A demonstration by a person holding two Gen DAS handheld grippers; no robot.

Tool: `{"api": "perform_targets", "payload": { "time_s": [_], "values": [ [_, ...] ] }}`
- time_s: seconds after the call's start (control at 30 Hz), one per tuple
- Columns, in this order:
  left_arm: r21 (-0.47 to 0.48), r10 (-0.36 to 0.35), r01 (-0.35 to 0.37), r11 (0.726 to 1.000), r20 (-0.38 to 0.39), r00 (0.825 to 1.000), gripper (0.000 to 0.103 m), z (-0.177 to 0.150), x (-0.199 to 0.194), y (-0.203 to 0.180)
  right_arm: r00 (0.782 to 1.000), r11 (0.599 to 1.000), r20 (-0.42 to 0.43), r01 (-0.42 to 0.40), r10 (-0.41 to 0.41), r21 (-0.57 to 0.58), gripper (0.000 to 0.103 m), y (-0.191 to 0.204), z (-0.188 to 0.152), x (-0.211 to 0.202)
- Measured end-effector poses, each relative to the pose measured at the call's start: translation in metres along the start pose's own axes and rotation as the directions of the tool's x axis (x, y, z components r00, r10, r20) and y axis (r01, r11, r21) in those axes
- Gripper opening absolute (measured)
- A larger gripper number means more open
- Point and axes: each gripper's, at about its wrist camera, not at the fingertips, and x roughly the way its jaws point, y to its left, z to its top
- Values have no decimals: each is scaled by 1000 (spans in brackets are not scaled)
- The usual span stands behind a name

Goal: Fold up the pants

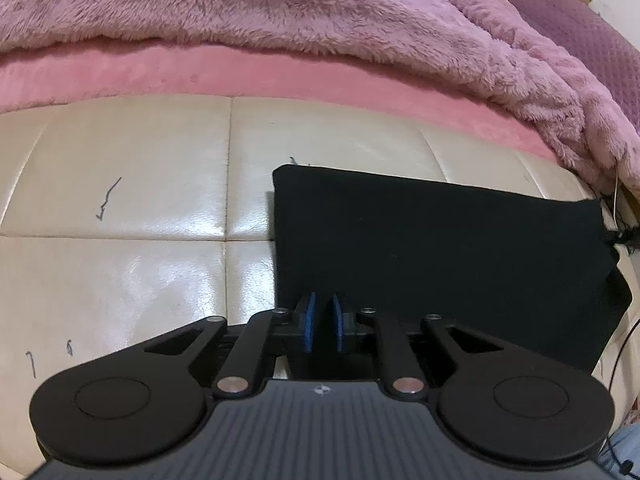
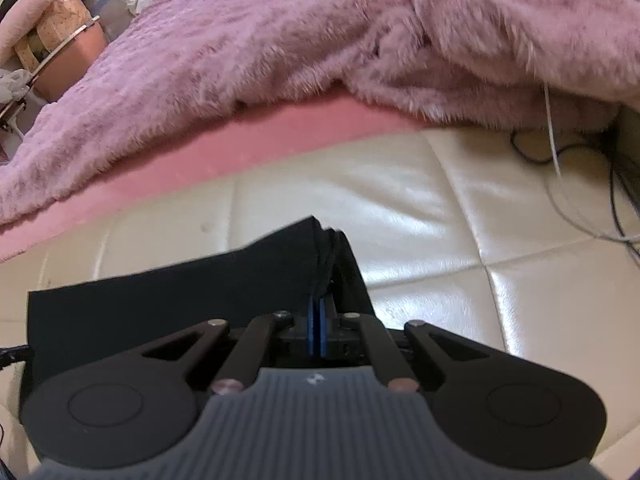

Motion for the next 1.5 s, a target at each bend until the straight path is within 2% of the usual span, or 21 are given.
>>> {"api": "perform_targets", "payload": {
  "time_s": [0.13, 0.27, 0.43, 0.47, 0.53, 0.57, 0.6, 0.7, 0.8, 0.97, 1.07, 1.17, 1.33, 1.4, 1.5],
  "values": [
    [-43, -22, 25, 999, 57, 998, 16, 7, -6, 8, 1000, 1000, -2, 4, -4, 3, 0, -5, -6, 9],
    [-96, 11, -2, 995, 94, 995, 46, 25, 0, 21, 1000, 1000, -1, 14, -14, -9, 0, -3, -7, 12],
    [-201, -60, 76, 977, 87, 994, 47, 38, 24, 36, 999, 999, -9, 36, -36, -18, 0, 1, -5, 15],
    [-216, -71, 89, 972, 88, 994, 45, 39, 28, 37, 999, 999, -7, 38, -38, -13, 0, 1, -5, 16],
    [-221, -72, 94, 971, 106, 992, 23, 40, 30, 35, 999, 999, -4, 43, -43, 0, 0, -2, -7, 15],
    [-230, -51, 73, 971, 98, 994, 15, 41, 32, 35, 999, 999, -3, 43, -43, 9, 1, -3, -7, 14],
    [-247, -47, 69, 967, 94, 994, 13, 42, 32, 37, 999, 999, -1, 42, -42, 19, 2, -4, -8, 14],
    [-256, -34, 53, 965, 81, 996, 11, 45, 34, 38, 999, 998, 0, 36, -36, 44, 3, -6, -9, 14],
    [-205, -2, 16, 979, 65, 998, 11, 50, 33, 35, 999, 998, -9, 43, -43, 48, 4, -3, -8, 16],
    [-162, 65, -59, 985, 29, 997, 11, 53, 22, 52, 999, 998, -52, -3, 6, 61, 4, 12, -11, 20],
    [-111, 131, -129, 985, 14, 991, 10, 47, 9, 71, 994, 997, -92, -47, 53, 67, 4, 33, -22, 22],
    [-74, 162, -162, 984, -1, 987, 10, 38, -6, 97, 988, 997, -129, -79, 80, 9, 4, 68, -41, 22],
    [-9, 248, -248, 969, 8, 969, 10, 30, -21, 125, 976, 988, -156, -155, 152, -4, 3, 112, -71, 24],
    [-3, 243, -243, 970, 16, 970, 11, 29, -22, 127, 980, 988, -140, -149, 140, -52, 2, 127, -78, 23],
    [5, 258, -258, 966, 37, 965, 13, 26, -22, 124, 994, 990, -90, -68, 57, -123, 2, 141, -81, 18]
  ]
}}
